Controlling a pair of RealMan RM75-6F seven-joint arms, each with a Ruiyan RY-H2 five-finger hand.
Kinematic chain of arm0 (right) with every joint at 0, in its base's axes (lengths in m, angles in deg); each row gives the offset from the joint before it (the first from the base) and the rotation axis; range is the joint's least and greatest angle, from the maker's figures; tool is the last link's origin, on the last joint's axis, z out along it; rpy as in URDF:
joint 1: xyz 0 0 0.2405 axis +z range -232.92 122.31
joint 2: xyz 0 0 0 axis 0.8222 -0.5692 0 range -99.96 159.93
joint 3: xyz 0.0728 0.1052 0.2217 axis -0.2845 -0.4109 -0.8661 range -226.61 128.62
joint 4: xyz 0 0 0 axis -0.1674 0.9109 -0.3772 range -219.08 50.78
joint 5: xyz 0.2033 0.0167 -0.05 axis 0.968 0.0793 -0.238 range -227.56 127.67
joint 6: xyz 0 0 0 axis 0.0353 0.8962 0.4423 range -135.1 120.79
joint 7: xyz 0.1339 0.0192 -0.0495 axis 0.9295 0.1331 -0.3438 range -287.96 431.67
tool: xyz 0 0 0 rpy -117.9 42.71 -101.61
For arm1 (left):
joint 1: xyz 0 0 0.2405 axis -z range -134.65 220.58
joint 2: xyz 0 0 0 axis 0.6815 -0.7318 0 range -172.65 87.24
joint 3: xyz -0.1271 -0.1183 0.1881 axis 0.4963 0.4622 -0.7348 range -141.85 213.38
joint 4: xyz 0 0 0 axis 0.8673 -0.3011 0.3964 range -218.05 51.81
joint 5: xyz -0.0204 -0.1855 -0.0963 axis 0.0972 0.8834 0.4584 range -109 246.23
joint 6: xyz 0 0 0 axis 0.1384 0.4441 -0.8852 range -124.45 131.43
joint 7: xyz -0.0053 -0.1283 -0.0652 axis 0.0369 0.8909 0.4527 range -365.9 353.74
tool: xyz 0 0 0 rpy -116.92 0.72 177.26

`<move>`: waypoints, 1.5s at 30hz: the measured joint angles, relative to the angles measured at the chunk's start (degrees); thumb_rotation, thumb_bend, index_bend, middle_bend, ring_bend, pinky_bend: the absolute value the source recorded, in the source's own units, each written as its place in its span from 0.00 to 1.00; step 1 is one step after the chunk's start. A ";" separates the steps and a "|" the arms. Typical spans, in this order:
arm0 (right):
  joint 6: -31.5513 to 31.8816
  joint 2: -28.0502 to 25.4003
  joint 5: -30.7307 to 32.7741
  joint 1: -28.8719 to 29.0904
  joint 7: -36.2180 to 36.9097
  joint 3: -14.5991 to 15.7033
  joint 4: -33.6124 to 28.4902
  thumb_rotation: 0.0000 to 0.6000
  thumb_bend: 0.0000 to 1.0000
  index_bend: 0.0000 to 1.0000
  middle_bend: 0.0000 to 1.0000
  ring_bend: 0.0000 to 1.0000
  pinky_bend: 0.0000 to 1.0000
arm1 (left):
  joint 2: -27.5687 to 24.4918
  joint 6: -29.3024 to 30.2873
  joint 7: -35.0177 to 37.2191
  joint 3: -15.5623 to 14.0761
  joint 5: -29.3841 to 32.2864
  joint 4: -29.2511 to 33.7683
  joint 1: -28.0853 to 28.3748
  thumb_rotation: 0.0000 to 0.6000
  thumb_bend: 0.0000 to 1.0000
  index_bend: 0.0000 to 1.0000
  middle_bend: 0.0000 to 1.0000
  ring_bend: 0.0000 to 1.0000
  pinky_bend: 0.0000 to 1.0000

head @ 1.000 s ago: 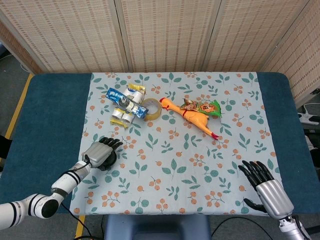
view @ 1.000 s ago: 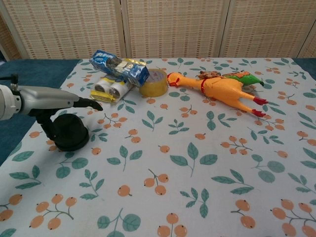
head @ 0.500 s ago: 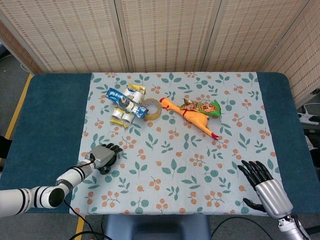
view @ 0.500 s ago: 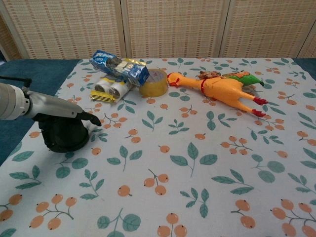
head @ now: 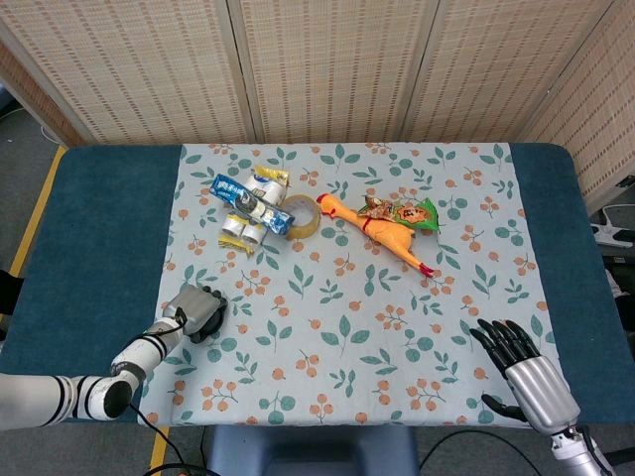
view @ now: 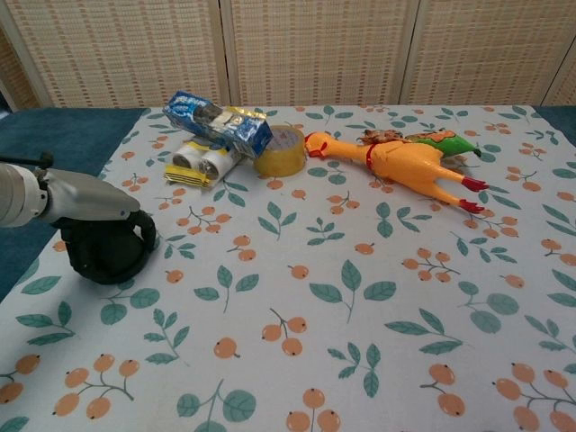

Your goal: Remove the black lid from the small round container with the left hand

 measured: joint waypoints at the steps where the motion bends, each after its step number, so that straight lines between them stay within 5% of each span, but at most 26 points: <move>1: 0.00 0.01 -0.01 -0.01 -0.05 0.01 -0.03 1.00 0.06 0.00 0.00 0.00 0.00 | 0.06 -0.01 0.20 -0.07 -0.45 -0.05 -0.17 1.00 0.35 0.39 0.36 0.31 0.67; 8: -0.06 0.01 -0.11 -0.08 -0.14 0.14 -0.17 1.00 0.06 0.00 0.00 0.00 0.00 | 0.75 0.60 2.99 0.05 -6.72 -1.29 -2.69 1.00 0.46 0.52 0.58 0.51 0.83; 21: 0.06 -0.30 -0.57 -0.18 0.06 0.44 -0.34 1.00 0.06 0.00 0.00 0.00 0.00 | 2.20 8.87 8.76 0.69 -22.94 -4.86 -11.81 1.00 0.63 0.65 0.72 0.67 0.98; 32: -0.30 -0.37 -0.84 -0.09 0.04 0.69 -0.43 1.00 0.06 0.00 0.00 0.00 0.00 | 3.11 12.18 10.84 2.59 -28.57 -7.52 -15.95 1.00 0.79 0.73 0.83 0.79 1.00; 45: -0.46 -0.53 -0.87 0.01 0.20 0.74 -0.39 1.00 0.06 0.00 0.00 0.00 0.00 | 0.11 18.94 12.46 6.50 -36.66 -4.94 -18.65 1.00 0.81 0.74 0.85 0.80 1.00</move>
